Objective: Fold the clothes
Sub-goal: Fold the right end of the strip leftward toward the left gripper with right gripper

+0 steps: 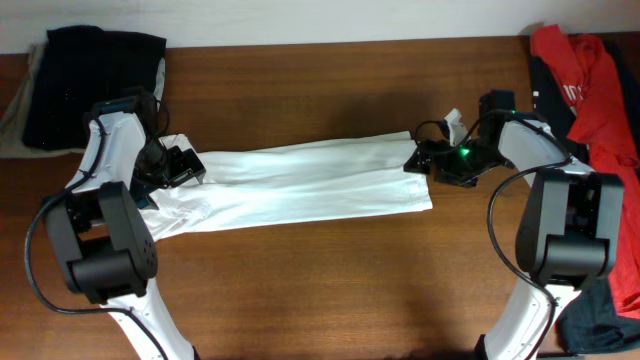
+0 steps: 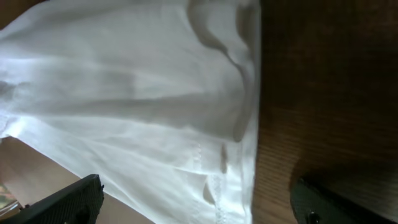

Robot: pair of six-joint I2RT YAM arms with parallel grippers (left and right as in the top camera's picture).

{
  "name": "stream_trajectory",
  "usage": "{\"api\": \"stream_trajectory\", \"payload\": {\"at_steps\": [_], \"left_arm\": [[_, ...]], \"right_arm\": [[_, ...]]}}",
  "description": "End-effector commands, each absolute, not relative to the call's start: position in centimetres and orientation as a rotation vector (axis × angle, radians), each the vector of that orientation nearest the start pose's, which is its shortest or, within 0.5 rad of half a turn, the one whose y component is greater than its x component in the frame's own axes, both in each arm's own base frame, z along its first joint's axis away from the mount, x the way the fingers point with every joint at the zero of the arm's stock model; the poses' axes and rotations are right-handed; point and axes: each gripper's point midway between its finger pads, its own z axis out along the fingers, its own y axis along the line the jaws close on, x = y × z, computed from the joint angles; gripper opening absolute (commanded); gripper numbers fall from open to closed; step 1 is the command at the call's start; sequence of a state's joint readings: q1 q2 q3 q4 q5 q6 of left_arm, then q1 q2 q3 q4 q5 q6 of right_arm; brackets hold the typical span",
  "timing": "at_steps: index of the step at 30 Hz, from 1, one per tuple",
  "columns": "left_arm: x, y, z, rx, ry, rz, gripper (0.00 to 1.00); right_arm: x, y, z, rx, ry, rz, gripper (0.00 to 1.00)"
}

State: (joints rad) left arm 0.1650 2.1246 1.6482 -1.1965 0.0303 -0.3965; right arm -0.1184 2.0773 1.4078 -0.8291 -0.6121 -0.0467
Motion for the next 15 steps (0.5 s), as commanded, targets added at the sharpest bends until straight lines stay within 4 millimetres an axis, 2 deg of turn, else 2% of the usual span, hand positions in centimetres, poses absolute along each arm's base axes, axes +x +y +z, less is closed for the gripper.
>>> {"api": "stream_trajectory", "payload": {"at_steps": [1, 3, 4, 5, 6, 8, 10, 11, 12, 13, 15], "left_arm": [[37.7, 5.7, 3.3, -0.896, 3.12, -0.049, 0.99], [37.6, 5.7, 3.3, -0.895, 3.121, -0.047, 0.99], [37.6, 5.7, 3.3, -0.896, 3.122, -0.047, 0.99], [37.6, 5.7, 3.3, -0.895, 3.122, -0.043, 0.99], [37.6, 5.7, 3.3, -0.895, 3.122, -0.043, 0.99], [37.6, 5.7, 3.3, -0.895, 3.122, -0.043, 0.99], [37.6, 5.7, 3.3, -0.895, 3.122, -0.042, 0.99], [37.6, 5.7, 3.3, -0.895, 3.122, -0.042, 0.99], [37.6, 5.7, 3.3, -0.895, 3.122, -0.042, 0.99], [37.6, 5.7, 3.3, -0.895, 3.122, -0.042, 0.99], [37.7, 5.7, 3.3, -0.894, 3.119, -0.043, 0.99]], "right_arm": [[39.8, 8.8, 1.7, 0.006, 2.909, 0.922, 0.81], [39.7, 9.7, 0.1, 0.039, 2.972, 0.816, 0.69], [40.0, 10.2, -0.7, 0.08, 2.988, 0.773, 0.45], [40.1, 10.4, -0.9, 0.096, 2.989, 0.757, 0.3], [40.3, 9.7, -1.2, 0.17, 3.003, 0.69, 0.08], [40.6, 8.6, -1.4, 0.213, 3.004, 0.636, 0.04], [40.8, 6.4, -1.3, 0.309, 2.999, 0.595, 0.04], [40.8, 4.4, -0.8, 0.403, 2.989, 0.565, 0.04], [40.2, 0.5, 0.1, 0.57, 2.984, 0.387, 0.04], [39.9, -1.4, 1.4, 0.616, 2.974, 0.313, 0.04], [39.6, -3.6, 5.2, 0.646, 2.915, 0.225, 0.04]]}}
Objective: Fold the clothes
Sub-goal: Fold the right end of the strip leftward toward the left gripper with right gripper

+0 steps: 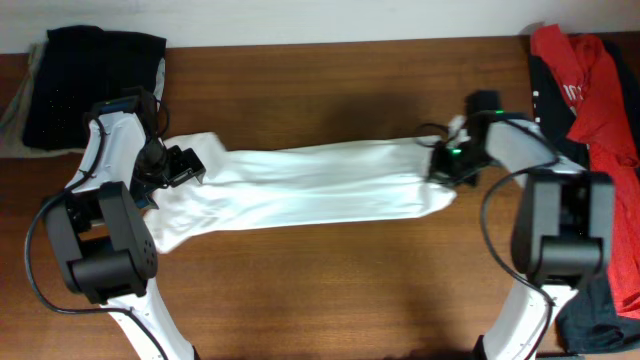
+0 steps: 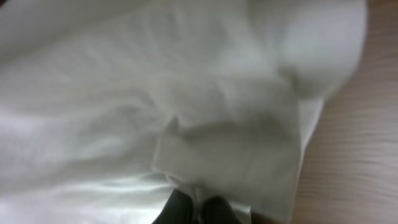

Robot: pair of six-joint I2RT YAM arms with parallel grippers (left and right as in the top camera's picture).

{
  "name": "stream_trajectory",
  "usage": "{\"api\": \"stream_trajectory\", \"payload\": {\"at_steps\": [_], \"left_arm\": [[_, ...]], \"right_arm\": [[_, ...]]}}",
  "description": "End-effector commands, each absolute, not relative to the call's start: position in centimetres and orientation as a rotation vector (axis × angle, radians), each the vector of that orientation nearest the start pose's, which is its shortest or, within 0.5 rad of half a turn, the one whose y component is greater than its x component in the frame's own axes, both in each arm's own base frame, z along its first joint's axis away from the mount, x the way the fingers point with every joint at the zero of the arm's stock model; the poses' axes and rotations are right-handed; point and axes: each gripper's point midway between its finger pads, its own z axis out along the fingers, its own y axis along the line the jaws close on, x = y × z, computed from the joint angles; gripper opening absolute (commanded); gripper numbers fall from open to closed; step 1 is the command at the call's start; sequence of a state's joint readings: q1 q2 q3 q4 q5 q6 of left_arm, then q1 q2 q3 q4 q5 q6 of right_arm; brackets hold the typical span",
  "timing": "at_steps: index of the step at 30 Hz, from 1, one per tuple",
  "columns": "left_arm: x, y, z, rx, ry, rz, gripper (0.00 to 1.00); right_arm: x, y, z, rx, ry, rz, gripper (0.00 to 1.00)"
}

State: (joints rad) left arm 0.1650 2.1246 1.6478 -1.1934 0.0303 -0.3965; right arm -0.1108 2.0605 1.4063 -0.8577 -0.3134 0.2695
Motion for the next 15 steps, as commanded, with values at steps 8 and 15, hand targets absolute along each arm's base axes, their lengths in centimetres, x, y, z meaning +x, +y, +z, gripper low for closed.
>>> {"api": "stream_trajectory", "payload": {"at_steps": [8, 15], "left_arm": [[37.8, 5.8, 3.2, -0.892, 3.113, -0.045, 0.99], [37.2, 5.7, 2.3, -0.897, 3.127, -0.042, 0.99]], "right_arm": [[39.5, 5.1, 14.1, 0.273, 2.773, 0.251, 0.04], [39.0, 18.4, 7.5, -0.162, 2.86, 0.328, 0.04]]}}
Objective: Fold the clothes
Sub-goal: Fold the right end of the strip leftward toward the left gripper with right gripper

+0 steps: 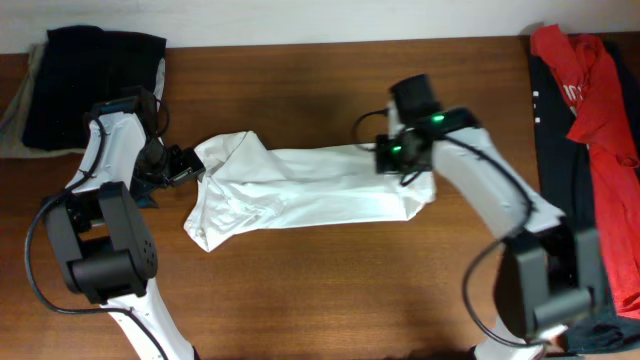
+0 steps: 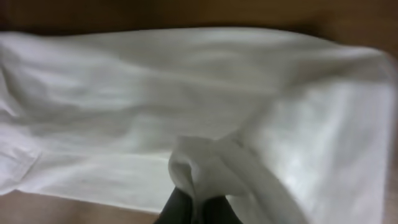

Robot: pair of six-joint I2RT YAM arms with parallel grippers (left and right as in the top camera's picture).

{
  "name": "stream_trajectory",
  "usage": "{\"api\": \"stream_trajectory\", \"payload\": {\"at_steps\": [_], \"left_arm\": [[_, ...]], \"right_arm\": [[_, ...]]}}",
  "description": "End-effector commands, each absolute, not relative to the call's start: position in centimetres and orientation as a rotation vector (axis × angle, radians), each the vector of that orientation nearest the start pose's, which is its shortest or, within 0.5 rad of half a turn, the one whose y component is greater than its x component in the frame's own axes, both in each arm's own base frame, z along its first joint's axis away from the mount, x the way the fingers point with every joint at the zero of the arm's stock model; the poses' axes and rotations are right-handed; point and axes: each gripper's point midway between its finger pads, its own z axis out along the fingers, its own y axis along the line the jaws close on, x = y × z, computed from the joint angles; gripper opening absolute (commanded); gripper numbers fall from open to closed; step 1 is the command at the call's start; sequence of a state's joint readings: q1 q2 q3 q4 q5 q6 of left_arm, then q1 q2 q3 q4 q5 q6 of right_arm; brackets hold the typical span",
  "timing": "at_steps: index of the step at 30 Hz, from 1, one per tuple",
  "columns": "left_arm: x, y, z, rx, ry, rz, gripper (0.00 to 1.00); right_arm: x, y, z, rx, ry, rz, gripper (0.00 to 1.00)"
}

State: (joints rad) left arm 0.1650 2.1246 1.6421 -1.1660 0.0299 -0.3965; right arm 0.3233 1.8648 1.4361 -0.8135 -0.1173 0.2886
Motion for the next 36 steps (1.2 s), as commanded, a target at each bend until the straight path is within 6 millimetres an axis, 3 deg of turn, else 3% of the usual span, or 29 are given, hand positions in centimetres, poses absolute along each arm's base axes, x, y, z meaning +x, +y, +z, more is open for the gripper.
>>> {"api": "stream_trajectory", "payload": {"at_steps": [1, 3, 4, 5, 6, 7, 9, 10, 11, 13, 15, 16, 17, 21, 24, 26, 29, 30, 34, 36], "left_arm": [[37.1, 5.6, 2.1, -0.898, 3.13, -0.042, 0.99], [37.2, 5.7, 2.1, -0.897, 3.126, -0.042, 0.99], [37.2, 5.7, 2.1, -0.896, 3.124, -0.043, 0.99], [37.2, 5.7, 2.1, -0.896, 3.124, -0.043, 0.99], [37.2, 5.7, 2.1, -0.896, 3.123, -0.043, 0.99], [37.2, 5.7, 2.1, -0.896, 3.123, -0.043, 0.99], [37.3, 5.7, 2.0, -0.895, 3.122, -0.043, 0.99], [37.3, 5.7, 2.0, -0.894, 3.119, -0.043, 0.99], [37.4, 5.7, 2.0, -0.894, 3.117, -0.044, 0.99], [37.5, 5.7, 2.0, -0.892, 3.113, -0.044, 0.99], [37.5, 5.7, 2.0, -0.893, 3.114, -0.044, 0.99], [37.4, 5.7, 2.0, -0.893, 3.116, -0.044, 0.99], [37.4, 5.7, 2.0, -0.893, 3.116, -0.044, 0.99], [37.4, 5.7, 2.0, -0.893, 3.116, -0.044, 0.99], [37.4, 5.7, 2.0, -0.893, 3.116, -0.044, 0.99], [37.4, 5.7, 2.0, -0.893, 3.115, -0.044, 0.99], [37.4, 5.7, 2.0, -0.893, 3.115, -0.044, 0.99], [37.4, 5.7, 2.0, -0.893, 3.115, -0.044, 0.99], [37.5, 5.7, 2.0, -0.892, 3.112, -0.045, 0.99], [37.6, 5.7, 2.0, -0.89, 3.107, -0.046, 0.99]], "right_arm": [[38.7, 20.1, 6.6, -0.212, 2.862, 0.336, 0.04], [37.7, 23.3, 5.0, -0.278, 2.87, 0.352, 0.04], [37.2, 24.3, 4.3, -0.31, 2.878, 0.351, 0.15], [36.9, 24.8, 3.9, -0.332, 2.882, 0.347, 0.34], [36.7, 25.1, 3.7, -0.343, 2.884, 0.349, 0.61], [36.7, 25.2, 3.8, -0.343, 2.881, 0.35, 0.61], [37.6, 23.8, 6.5, -0.298, 2.886, 0.34, 0.68], [38.2, 22.3, 9.2, -0.295, 2.895, 0.321, 0.8], [38.8, 20.8, 11.7, -0.297, 2.901, 0.302, 0.86], [39.7, 17.9, 14.7, -0.223, 2.914, 0.279, 1.0], [40.5, 13.9, 14.9, -0.12, 2.939, 0.257, 0.98], [40.4, 11.8, 13.8, -0.066, 2.979, 0.241, 0.99], [40.0, 11.0, 12.6, -0.087, 3.011, 0.265, 0.99], [37.4, 14.4, 6.7, -0.171, 3.041, 0.662, 0.9], [35.9, 15.5, 4.1, -0.145, 3.034, 0.806, 0.66], [36.0, 15.6, 4.0, -0.14, 3.031, 0.806, 0.59], [36.9, 15.7, 4.1, -0.058, 3.009, 0.811, 0.26], [37.5, 16.0, 4.3, -0.018, 2.988, 0.827, 0.19], [40.2, 18.5, 6.0, 0.043, 2.841, 0.992, 0.12], [40.5, 21.1, 6.4, -0.021, 2.795, 1.012, 0.12]]}}
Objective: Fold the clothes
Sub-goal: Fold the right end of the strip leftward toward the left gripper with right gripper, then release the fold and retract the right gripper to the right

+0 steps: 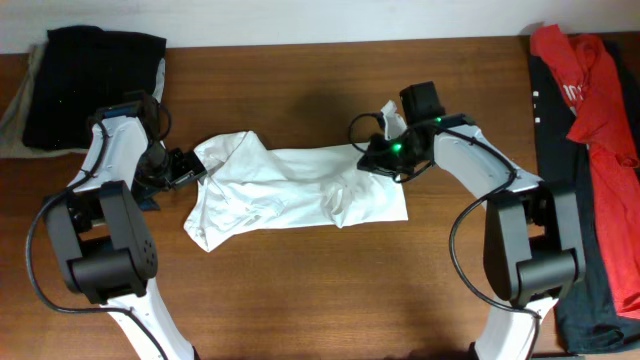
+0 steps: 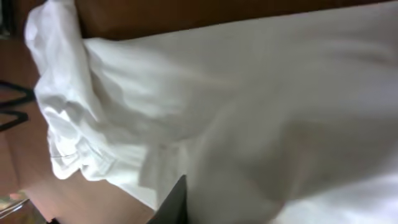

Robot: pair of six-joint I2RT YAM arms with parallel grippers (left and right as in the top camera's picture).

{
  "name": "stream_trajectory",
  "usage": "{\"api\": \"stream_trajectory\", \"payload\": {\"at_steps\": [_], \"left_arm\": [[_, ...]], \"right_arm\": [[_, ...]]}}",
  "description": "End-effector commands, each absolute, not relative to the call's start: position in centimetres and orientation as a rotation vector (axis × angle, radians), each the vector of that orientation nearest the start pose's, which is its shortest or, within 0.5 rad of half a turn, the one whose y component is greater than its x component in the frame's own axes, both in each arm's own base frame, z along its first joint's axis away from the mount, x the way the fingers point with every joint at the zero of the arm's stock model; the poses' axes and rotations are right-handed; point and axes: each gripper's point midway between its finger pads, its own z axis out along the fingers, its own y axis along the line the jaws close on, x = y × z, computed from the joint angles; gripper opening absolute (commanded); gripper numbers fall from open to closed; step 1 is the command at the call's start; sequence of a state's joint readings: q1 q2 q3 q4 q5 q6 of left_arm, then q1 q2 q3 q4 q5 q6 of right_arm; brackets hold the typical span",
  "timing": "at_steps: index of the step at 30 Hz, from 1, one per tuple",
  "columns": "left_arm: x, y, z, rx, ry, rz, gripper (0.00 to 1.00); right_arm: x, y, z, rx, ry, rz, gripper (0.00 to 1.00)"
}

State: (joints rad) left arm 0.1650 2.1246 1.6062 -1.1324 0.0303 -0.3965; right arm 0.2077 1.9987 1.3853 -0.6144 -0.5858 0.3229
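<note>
A white garment (image 1: 290,190) lies bunched across the middle of the brown table (image 1: 320,290) in the overhead view. My right gripper (image 1: 376,160) sits at the garment's upper right edge, shut on the cloth. In the right wrist view white cloth (image 2: 236,106) fills the frame; one dark finger (image 2: 178,202) shows and cloth covers the other. My left gripper (image 1: 184,166) is at the raised upper left corner of the garment and looks shut on it. The garment's right part is doubled over, with a loose fold (image 1: 340,205).
A folded black stack of clothes (image 1: 95,75) lies at the back left corner. A red garment (image 1: 590,95) and dark clothing (image 1: 600,290) are piled along the right edge. Bare wood spans the front of the table.
My right gripper has shifted a little left and lower with the cloth. The garment's right edge has drawn in and a loose fold now lies near its lower middle. My left gripper has stayed put.
The garment lay stretched long between both grippers, my right one open at its right end. Then my right gripper was shut on that end. Then it held the end further left, the left part bunched. Now the garment is shorter and crumpled.
</note>
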Motion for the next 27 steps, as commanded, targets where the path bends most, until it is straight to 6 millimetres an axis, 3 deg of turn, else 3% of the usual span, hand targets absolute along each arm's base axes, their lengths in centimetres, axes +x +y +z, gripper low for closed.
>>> {"api": "stream_trajectory", "payload": {"at_steps": [1, 3, 5, 8, 9, 10, 11, 12, 13, 15, 16, 17, 19, 22, 27], "left_arm": [[37.7, 5.7, 2.0, -0.89, 3.106, -0.046, 0.99], [37.7, 5.7, 2.0, -0.89, 3.106, -0.046, 0.99], [37.8, 5.8, 2.0, -0.889, 3.102, -0.046, 0.99], [37.9, 5.8, 2.0, -0.888, 3.098, -0.047, 0.99], [37.9, 5.8, 2.0, -0.888, 3.098, -0.047, 0.99], [37.9, 5.8, 2.0, -0.888, 3.099, -0.047, 0.99], [37.8, 5.8, 2.0, -0.888, 3.1, -0.047, 0.99], [37.8, 5.8, 2.0, -0.888, 3.099, -0.047, 0.99], [37.9, 5.8, 2.0, -0.888, 3.099, -0.047, 0.99], [37.9, 5.8, 2.0, -0.888, 3.098, -0.047, 0.99], [37.8, 5.8, 2.0, -0.888, 3.099, -0.047, 0.99], [37.8, 5.8, 2.0, -0.888, 3.099, -0.047, 0.99], [37.9, 5.8, 2.0, -0.887, 3.097, -0.048, 0.99], [37.9, 5.8, 2.0, -0.887, 3.097, -0.048, 0.99], [37.8, 5.8, 2.0, -0.888, 3.099, -0.047, 0.99]], "right_arm": [[40.9, 22.1, 6.4, 0.002, 2.783, 0.993, 0.12], [42.2, 24.6, 7.0, -0.052, 2.694, 0.961, 0.16], [43.1, 25.4, 7.2, -0.048, 2.649, 0.899, 0.3], [44.7, 26.8, 8.7, -0.084, 2.541, 0.903, 0.72], [45.4, 26.3, 9.5, -0.077, 2.521, 0.917, 0.84], [46.3, 25.5, 10.7, -0.058, 2.509, 0.952, 0.87], [47.2, 23.9, 12.6, -0.045, 2.494, 1.019, 0.89], [48.1, 21.8, 14.5, -0.072, 2.465, 1.081, 1.0], [48.4, 20.3, 15.8, -0.09, 2.437, 1.142, 0.99], [48.2, 18.3, 16.0, -0.039, 2.444, 1.215, 0.99], [47.0, 16.7, 14.1, 0.044, 2.558, 1.151, 0.82], [45.4, 15.6, 11.7, 0.082, 2.691, 1.001, 0.44], [42.6, 16.0, 8.4, 0.072, 2.845, 0.811, 0.15], [40.0, 19.1, 4.9, 0.08, 2.924, 0.632, 0.09], [38.4, 26.2, 0.8, -0.01, 2.915, 0.66, 0.06]]}}
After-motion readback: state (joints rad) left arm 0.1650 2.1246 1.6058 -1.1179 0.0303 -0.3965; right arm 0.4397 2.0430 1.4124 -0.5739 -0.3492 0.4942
